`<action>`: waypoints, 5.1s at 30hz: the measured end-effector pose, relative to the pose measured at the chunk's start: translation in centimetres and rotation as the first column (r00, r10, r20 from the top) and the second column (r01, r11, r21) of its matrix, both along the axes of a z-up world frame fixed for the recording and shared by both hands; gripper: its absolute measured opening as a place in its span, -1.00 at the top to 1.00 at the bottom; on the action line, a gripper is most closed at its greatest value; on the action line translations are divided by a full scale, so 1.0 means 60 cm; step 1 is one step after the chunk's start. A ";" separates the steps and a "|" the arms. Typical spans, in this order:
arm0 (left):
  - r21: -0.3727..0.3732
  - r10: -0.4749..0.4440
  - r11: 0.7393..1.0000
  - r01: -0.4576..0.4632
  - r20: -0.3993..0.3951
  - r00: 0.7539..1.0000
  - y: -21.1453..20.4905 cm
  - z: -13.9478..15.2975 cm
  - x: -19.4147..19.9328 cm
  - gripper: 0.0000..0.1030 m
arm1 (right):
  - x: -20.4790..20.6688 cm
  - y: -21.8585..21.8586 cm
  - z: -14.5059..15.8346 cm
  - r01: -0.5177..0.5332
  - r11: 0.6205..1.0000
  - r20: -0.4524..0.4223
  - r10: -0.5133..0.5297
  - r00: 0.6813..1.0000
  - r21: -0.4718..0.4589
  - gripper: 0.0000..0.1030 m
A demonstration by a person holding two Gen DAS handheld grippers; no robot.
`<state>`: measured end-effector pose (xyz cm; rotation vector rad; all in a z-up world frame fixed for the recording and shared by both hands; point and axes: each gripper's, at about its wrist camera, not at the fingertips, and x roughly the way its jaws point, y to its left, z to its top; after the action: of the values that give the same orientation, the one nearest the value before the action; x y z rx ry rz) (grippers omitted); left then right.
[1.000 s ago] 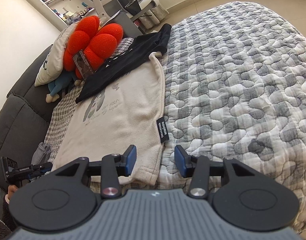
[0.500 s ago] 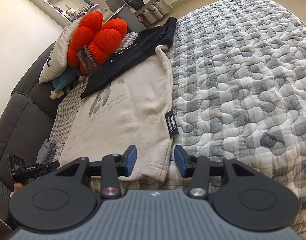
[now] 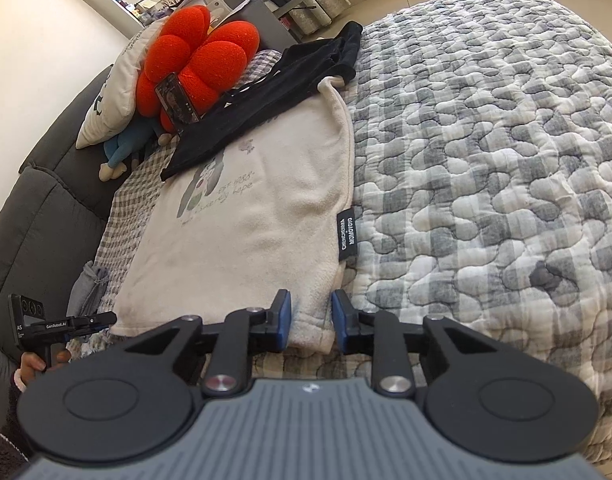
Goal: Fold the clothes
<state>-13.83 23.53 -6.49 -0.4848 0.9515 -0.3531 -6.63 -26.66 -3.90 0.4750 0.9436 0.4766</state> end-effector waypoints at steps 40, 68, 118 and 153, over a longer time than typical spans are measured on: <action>0.016 -0.109 0.994 0.109 -0.029 0.994 -0.037 0.003 0.003 0.82 | 0.009 0.025 0.005 -0.045 0.996 0.000 0.045 0.999 -0.077 0.46; -0.501 0.246 0.834 -0.230 -0.035 0.969 0.045 -0.052 0.151 0.85 | 0.152 -0.044 -0.003 0.188 0.911 -0.081 -0.171 0.982 0.367 0.76; 0.280 -0.110 0.960 0.011 0.340 0.934 -0.079 0.019 0.194 -0.15 | 0.144 0.016 0.012 0.078 0.977 0.312 -0.013 0.950 -0.197 0.06; 0.205 0.109 0.957 -0.208 0.408 0.907 -0.077 0.017 0.155 0.61 | 0.178 0.128 -0.020 -0.056 0.857 0.453 0.325 0.830 -0.513 0.33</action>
<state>-4.52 18.90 -5.50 -0.2485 0.5477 -0.1699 4.03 -18.99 -5.12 -0.2186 0.5388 0.5030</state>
